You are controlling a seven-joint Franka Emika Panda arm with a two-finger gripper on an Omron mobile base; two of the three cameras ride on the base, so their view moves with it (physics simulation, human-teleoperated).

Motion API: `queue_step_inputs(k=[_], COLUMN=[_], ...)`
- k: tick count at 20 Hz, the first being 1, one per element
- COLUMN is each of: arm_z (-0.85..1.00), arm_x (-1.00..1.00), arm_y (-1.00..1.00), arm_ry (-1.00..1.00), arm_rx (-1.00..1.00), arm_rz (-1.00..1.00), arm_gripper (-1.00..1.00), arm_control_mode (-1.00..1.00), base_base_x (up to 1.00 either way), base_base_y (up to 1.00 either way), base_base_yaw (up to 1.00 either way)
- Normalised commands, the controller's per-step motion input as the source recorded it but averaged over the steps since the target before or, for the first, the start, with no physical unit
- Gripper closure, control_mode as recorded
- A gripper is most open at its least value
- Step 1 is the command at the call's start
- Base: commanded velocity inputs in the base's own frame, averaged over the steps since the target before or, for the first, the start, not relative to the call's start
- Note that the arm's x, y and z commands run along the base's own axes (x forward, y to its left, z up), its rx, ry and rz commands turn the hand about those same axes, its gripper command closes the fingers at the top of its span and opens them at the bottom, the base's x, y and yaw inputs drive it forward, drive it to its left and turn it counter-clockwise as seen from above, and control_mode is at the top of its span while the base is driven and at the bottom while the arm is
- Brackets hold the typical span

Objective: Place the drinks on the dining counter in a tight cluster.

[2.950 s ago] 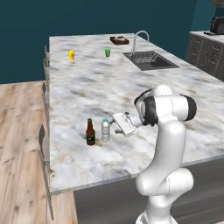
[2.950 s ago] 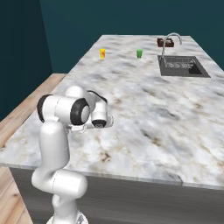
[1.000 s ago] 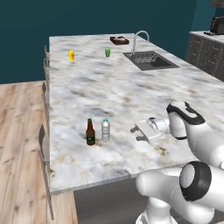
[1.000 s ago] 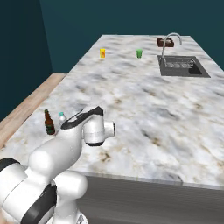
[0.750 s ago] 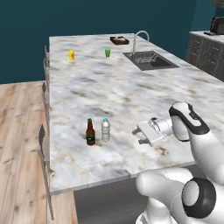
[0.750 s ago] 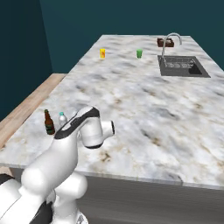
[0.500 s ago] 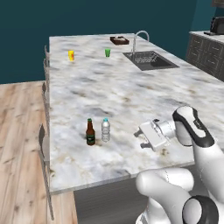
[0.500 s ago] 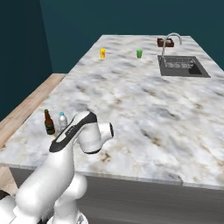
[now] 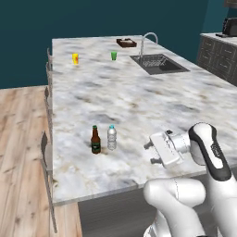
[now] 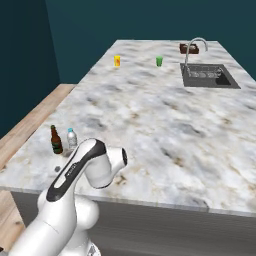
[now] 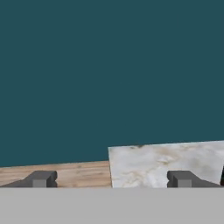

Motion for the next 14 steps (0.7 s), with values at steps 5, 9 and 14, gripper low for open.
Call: queue_step_inputs(k=[5, 9, 14], arm_z=[0.0, 0.0, 0.0], arm_x=[0.0, -0.04, 0.0], arm_y=[0.0, 0.0, 0.0], arm_ry=[0.0, 0.0, 0.0], arm_rx=[0.0, 0.0, 0.0], arm_rz=[0.0, 0.0, 0.0], arm_gripper=[-1.0, -1.0, -1.0], arm_control_mode=[-1.0, 1.0, 1.0], base_base_x=[0.0, -0.08, -0.57], base_base_y=[0.0, 0.0, 0.0], base_base_yaw=[0.0, 0.0, 0.01])
